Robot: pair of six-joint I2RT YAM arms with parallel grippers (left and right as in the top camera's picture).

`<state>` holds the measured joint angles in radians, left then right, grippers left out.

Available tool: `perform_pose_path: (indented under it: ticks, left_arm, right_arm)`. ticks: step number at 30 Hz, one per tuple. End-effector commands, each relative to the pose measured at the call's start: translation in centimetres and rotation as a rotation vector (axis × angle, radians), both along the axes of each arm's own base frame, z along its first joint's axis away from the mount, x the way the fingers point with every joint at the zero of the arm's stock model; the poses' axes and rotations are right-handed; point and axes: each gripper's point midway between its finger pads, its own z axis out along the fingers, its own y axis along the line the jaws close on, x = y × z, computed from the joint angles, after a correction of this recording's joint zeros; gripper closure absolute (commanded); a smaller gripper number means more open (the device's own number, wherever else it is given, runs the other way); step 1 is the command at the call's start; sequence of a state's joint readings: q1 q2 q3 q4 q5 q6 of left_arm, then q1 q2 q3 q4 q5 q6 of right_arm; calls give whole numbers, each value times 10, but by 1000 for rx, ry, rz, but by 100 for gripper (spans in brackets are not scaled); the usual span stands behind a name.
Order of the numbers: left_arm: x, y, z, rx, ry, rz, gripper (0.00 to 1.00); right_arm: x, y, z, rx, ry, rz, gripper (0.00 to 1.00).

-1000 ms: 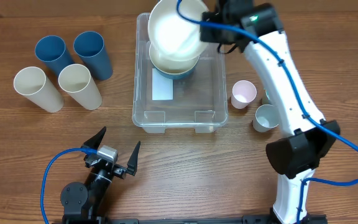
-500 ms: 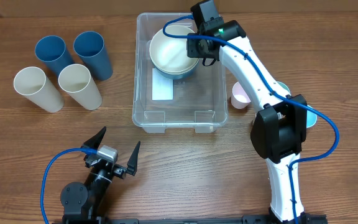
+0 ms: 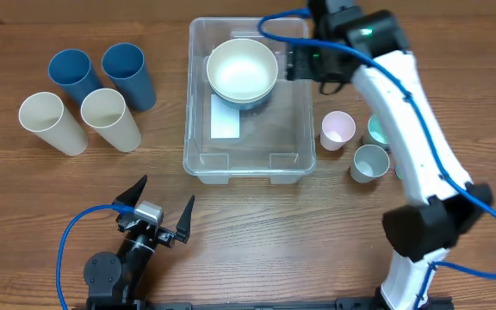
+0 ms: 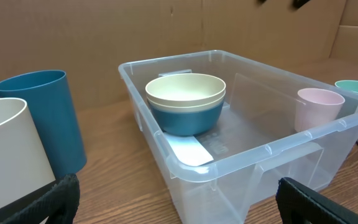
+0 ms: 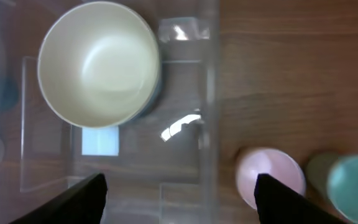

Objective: Pack container
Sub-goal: 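Grasp the pink cup with the right gripper and lift it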

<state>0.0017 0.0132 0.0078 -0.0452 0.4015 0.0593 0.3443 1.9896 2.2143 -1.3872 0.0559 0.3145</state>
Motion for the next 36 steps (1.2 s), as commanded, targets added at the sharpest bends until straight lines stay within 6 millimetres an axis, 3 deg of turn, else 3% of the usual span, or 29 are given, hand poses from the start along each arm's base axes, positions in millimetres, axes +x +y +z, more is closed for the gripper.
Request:
perform_pose_path:
  ticks: [1, 5, 7, 13, 16, 26, 30, 36]
  left_arm:
    - [-1, -1, 0, -3, -4, -7, 0]
    - [-1, -1, 0, -3, -4, -7, 0]
    - [-1, -1, 0, -3, -4, -7, 0]
    - [-1, -1, 0, -3, -4, -7, 0]
    - [-1, -1, 0, -3, -4, -7, 0]
    - [-1, -1, 0, -3, -4, -7, 0]
    - [-1, -1, 0, -3, -4, -7, 0]
    - [-1, -1, 0, -3, -4, -7, 0]
  right_arm:
    - [-13, -55, 1, -32, 78, -112, 21]
    - [-33, -106, -14, -52, 209, -221, 20]
    - [-40, -114, -30, -64, 270, -237, 20]
    - [-56, -103, -122, -27, 430, -218, 21]
    - [-59, -98, -148, 1, 446, -211, 23]
    - [-51, -97, -192, 27, 397, -256, 40]
    - [-46, -97, -196, 31, 374, -257, 64]
    - [-35, -108, -195, 34, 331, -283, 81]
